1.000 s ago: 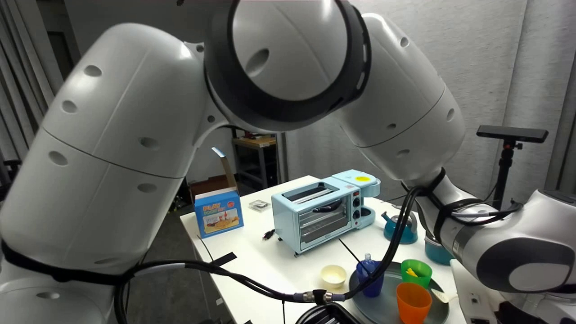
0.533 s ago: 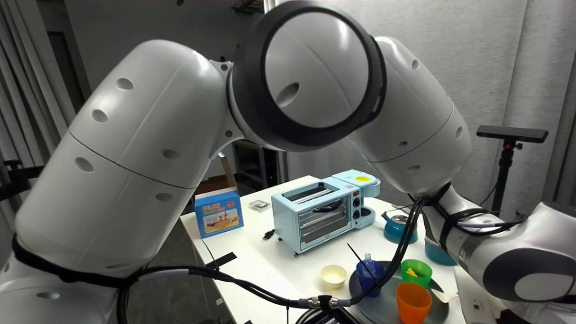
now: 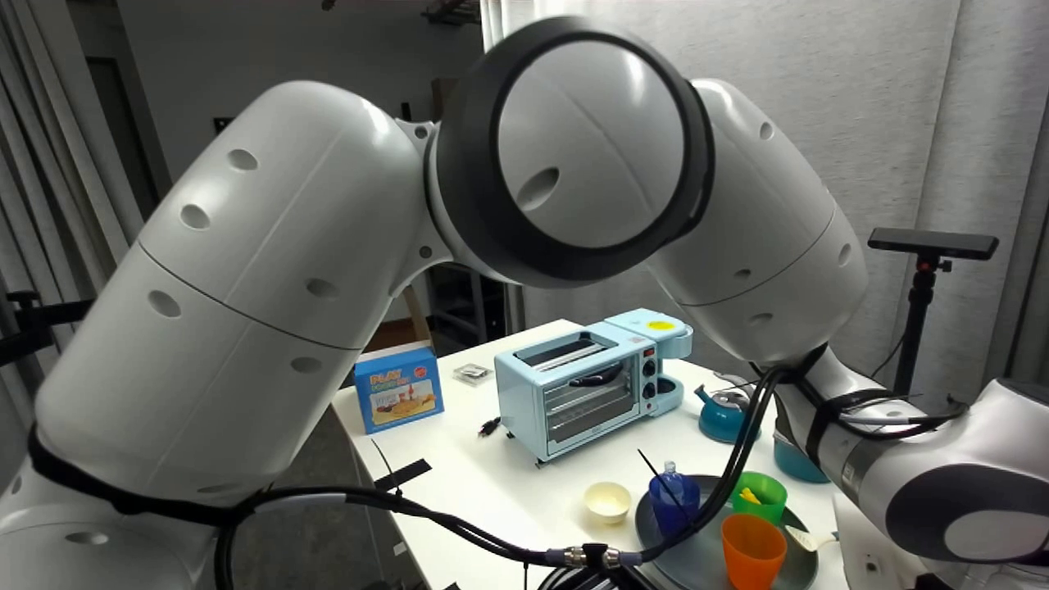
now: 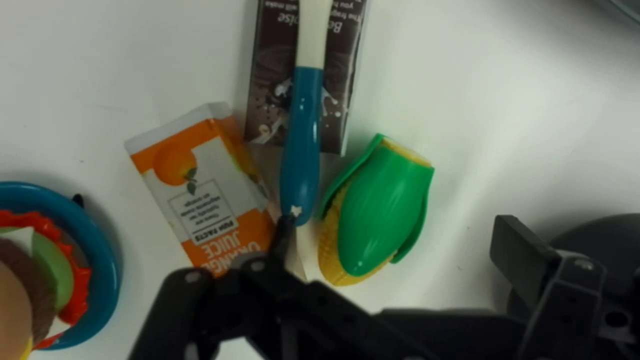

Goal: Put a plush toy in the black pot

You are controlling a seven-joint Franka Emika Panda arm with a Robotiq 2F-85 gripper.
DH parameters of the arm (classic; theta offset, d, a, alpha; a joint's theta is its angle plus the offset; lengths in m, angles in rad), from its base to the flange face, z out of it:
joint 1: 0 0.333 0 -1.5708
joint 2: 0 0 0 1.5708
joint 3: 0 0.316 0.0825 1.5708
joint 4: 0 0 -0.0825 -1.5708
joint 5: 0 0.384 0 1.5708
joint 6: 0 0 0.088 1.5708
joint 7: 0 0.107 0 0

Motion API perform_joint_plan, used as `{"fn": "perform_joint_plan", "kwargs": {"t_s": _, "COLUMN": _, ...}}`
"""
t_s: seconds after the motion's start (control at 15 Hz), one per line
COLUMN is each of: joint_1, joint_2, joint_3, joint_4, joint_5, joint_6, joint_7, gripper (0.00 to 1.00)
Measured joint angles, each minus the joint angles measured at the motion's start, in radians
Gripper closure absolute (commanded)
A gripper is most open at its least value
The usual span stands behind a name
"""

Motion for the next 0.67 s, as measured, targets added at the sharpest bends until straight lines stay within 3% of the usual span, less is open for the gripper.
{"fn": "perform_joint_plan", "kwargs": {"t_s": 0.67, "joint_1": 0.012, "joint_2": 0.002, "joint_3": -0.004, "joint_4": 0.022, "joint_5": -0.018, "joint_6": -0.004, "joint_7": 0.003, "gripper": 0.00}}
